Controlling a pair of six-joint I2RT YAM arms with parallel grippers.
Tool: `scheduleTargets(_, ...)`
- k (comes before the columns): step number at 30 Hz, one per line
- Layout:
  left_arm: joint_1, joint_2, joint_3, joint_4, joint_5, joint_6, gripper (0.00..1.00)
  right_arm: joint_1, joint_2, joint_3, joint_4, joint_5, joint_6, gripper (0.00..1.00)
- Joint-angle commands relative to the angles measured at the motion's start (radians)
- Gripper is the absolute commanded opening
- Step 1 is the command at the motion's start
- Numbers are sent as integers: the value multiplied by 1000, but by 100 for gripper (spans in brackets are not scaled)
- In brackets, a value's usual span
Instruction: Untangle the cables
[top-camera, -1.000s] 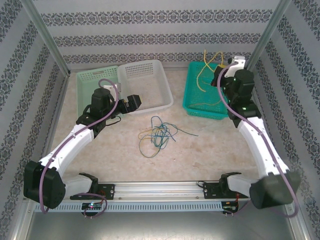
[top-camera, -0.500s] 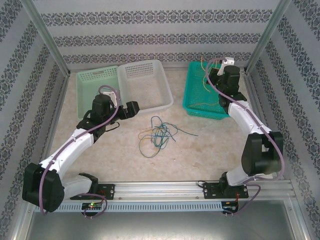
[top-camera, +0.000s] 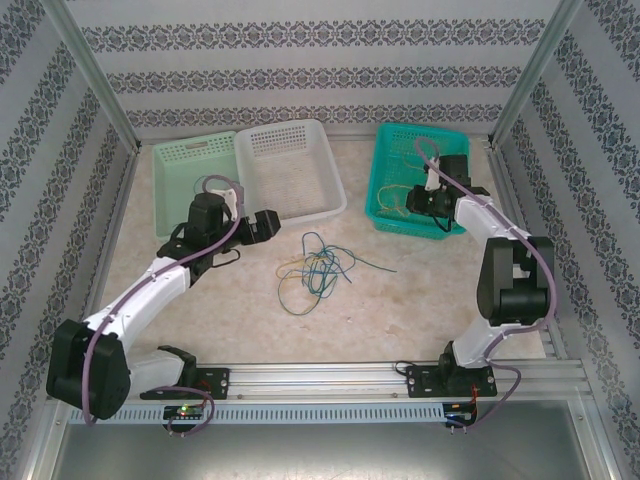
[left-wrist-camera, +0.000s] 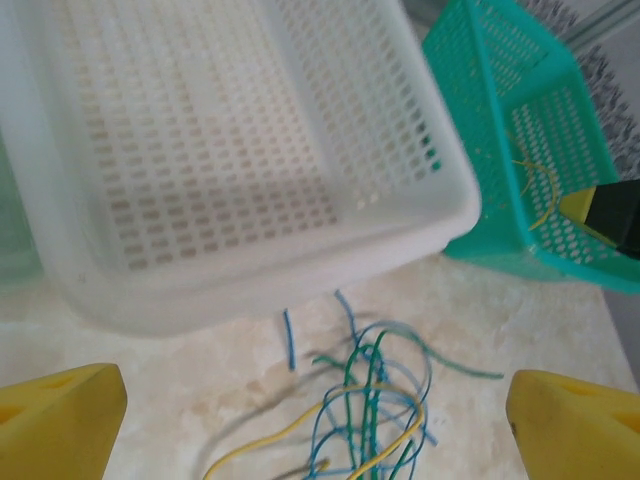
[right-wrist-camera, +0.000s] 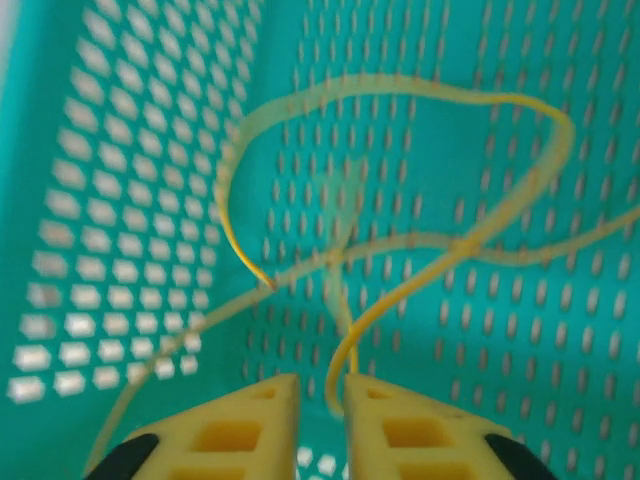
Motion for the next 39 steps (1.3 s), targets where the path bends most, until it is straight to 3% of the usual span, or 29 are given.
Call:
scheduleTargets(1,-11,14,-34,-58,78,66,93,4,-11,30,-148,-55,-13,52)
scheduleTargets(2,-20,20,-22,-98,77,102,91,4,-22,27,-153,-50,-12,65)
scheduleTargets(7,-85,62,32,-211,51,220,88,4,-126,-5,-118,-90,25,97)
scheduleTargets(12,-129,155,87,-223,93,278,73,25,-245,-22,-120,-86,62,98)
scheduleTargets(18,-229,260,204,-372,-13,468,72,53,-368,-74,-98,-83,98,98)
scheduleTargets(23,-243,348,258,-404,3,532,66,58,-405,-112,-91,-92,123,98)
scheduleTargets(31,-247,444,309,-420,14,597,65,71,-411,-175,-84,-147,141,94)
scheduleTargets(39,-248,518,361,-425,26,617,43,125,-446,-227,-77,-109,166,90)
